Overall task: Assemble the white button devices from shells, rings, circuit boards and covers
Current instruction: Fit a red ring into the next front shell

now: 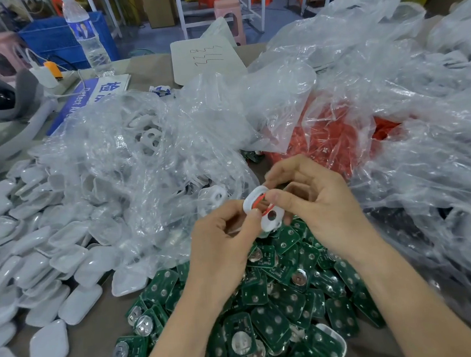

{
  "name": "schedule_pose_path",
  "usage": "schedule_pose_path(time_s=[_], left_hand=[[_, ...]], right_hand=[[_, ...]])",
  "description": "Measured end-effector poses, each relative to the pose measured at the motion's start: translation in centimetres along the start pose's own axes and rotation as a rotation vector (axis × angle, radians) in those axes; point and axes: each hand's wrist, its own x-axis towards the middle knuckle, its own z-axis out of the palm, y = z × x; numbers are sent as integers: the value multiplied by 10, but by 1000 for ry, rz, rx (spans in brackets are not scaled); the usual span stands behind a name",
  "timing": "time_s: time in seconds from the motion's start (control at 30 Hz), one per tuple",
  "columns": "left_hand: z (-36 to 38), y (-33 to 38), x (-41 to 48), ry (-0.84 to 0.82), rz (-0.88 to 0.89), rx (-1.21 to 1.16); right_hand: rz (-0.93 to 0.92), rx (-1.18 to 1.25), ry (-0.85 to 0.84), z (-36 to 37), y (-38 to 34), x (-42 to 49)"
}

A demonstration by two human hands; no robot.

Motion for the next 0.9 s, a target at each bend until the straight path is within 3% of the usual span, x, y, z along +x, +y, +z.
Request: schedule_pose_path(time_s=[0.1,0.2,0.53,0.9], left_hand=[[-5,0,3,-81,-39,-47],[-5,2,3,-142,-92,-95],[-1,1,3,-112,-91,-239],[-2,0,2,-132,-93,-256]], right_hand=[[119,115,-95,-3,0,0],[165,150,-78,0,3,-1],[82,214,18,7,7,0],[171,296,-19,7,6,0]])
